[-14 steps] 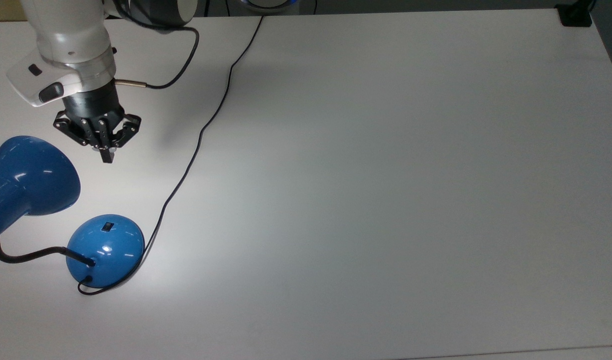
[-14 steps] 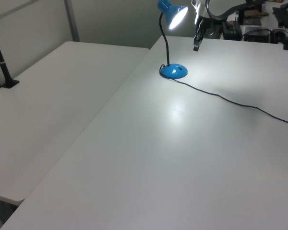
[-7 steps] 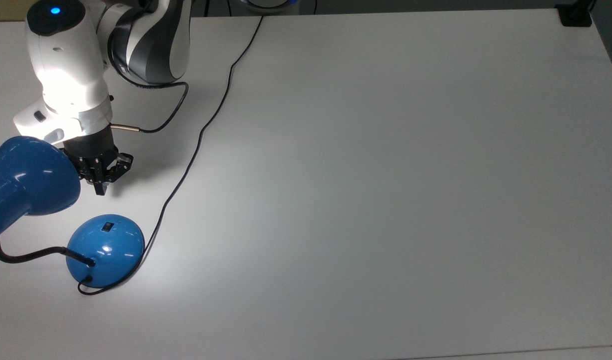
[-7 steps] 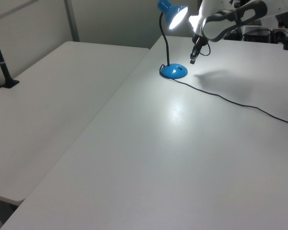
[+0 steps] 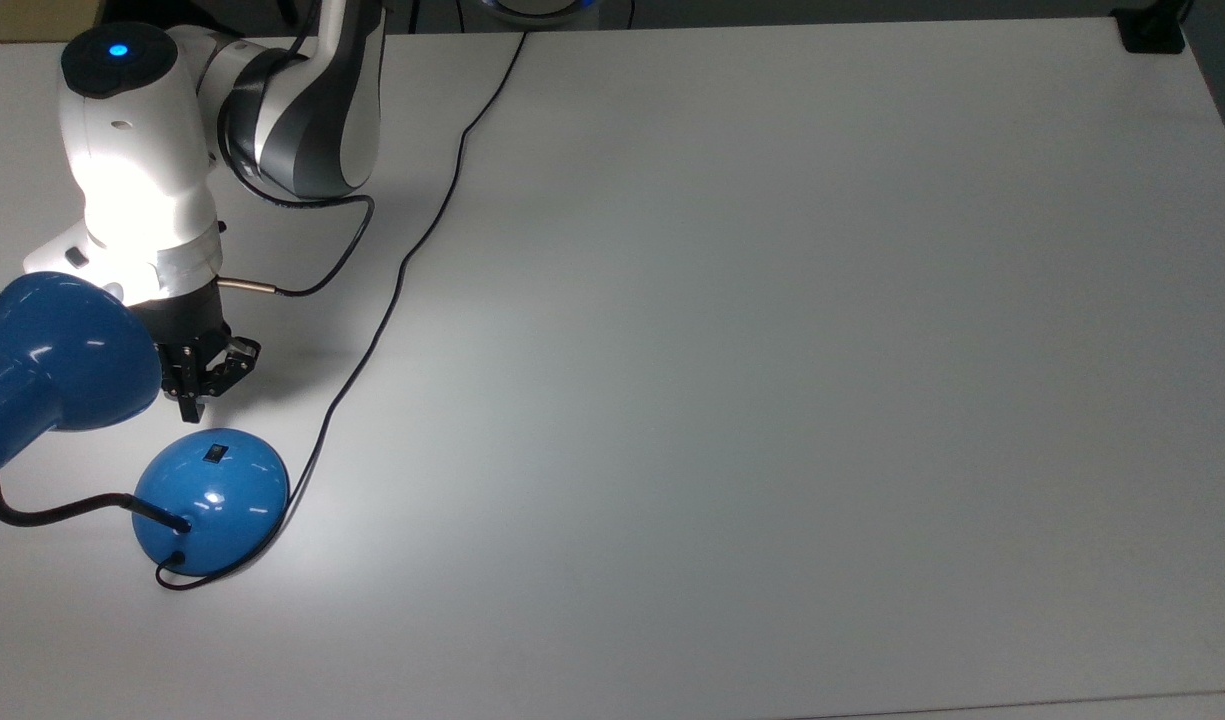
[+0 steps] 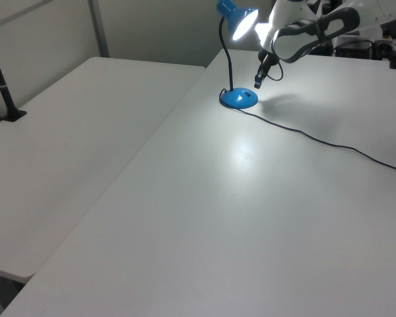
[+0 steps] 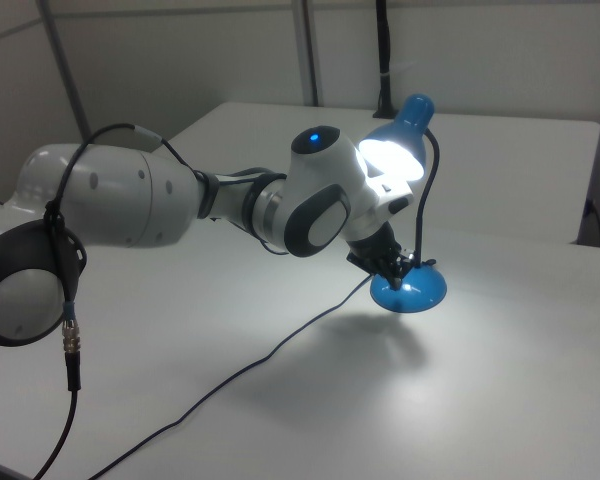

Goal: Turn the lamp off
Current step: 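Move the gripper toward the blue lamp base, then lower the gripper onto the switch on the lamp base and press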

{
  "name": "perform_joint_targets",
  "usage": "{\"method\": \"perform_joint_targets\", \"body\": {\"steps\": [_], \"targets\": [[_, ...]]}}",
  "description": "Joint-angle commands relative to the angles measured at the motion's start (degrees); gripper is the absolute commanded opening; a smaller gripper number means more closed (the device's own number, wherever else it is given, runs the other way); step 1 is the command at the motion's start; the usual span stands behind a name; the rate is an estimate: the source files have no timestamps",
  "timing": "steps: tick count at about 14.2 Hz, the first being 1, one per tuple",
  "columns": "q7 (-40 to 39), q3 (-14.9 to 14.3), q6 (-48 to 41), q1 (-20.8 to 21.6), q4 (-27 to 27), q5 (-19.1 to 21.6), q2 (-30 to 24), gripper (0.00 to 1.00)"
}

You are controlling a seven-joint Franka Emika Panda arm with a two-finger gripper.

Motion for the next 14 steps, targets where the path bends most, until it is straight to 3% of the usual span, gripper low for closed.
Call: {"method": "perform_joint_targets", "body": {"steps": [1, 6, 14], "targets": [[1.76, -0.13, 3.01, 0.61, 1.82, 1.27, 2.54, 0.0], [3.95, 0.14, 4.77, 1.58, 4.98, 1.18, 5.53, 0.0], [3.08, -0.21, 4.94, 2.02, 4.37, 0.57, 5.71, 0.0]]}}
